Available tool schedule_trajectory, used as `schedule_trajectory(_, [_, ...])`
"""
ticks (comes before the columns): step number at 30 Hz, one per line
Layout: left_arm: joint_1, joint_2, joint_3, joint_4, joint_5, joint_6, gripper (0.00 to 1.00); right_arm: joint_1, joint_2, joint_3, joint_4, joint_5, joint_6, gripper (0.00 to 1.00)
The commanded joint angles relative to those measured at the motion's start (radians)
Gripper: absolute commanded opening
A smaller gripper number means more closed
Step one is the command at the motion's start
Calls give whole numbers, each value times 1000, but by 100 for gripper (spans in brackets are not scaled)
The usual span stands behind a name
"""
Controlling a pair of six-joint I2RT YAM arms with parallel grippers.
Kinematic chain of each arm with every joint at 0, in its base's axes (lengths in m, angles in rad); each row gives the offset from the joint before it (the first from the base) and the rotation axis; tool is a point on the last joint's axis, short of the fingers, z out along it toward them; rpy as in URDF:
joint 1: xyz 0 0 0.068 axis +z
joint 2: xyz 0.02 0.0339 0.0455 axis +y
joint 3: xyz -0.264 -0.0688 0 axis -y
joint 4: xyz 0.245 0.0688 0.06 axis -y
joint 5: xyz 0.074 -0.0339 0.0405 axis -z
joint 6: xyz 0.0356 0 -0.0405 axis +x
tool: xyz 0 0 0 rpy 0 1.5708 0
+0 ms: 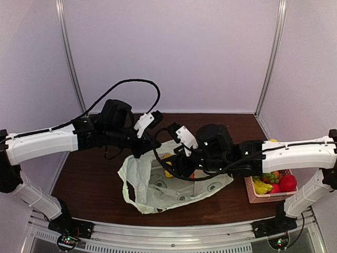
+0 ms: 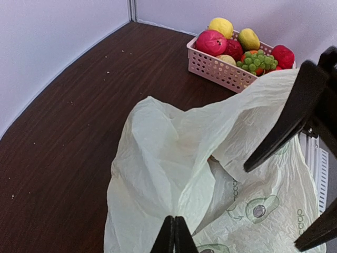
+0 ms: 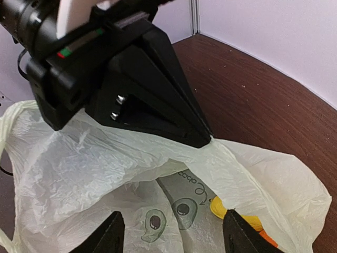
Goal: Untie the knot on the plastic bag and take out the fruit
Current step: Reach into the gripper in the takeout bag.
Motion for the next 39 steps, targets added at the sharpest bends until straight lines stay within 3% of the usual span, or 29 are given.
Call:
schedule_trajectory(1, [5,-23,-16,55,-11,-15,0,4,85,-28,61,78,46,64])
schedule_trajectory(8, [5,-18,-18,54,-16,-14,0,-24,226,-5,7,206,157,64])
schedule_trajectory(20, [6,-2,-16,51,-9,-13,0,-106,380,53,-83,330,207,67])
schedule_trajectory(39, [5,10,-15,47,-5,-14,0,-241,387,24,-152,467,193,82])
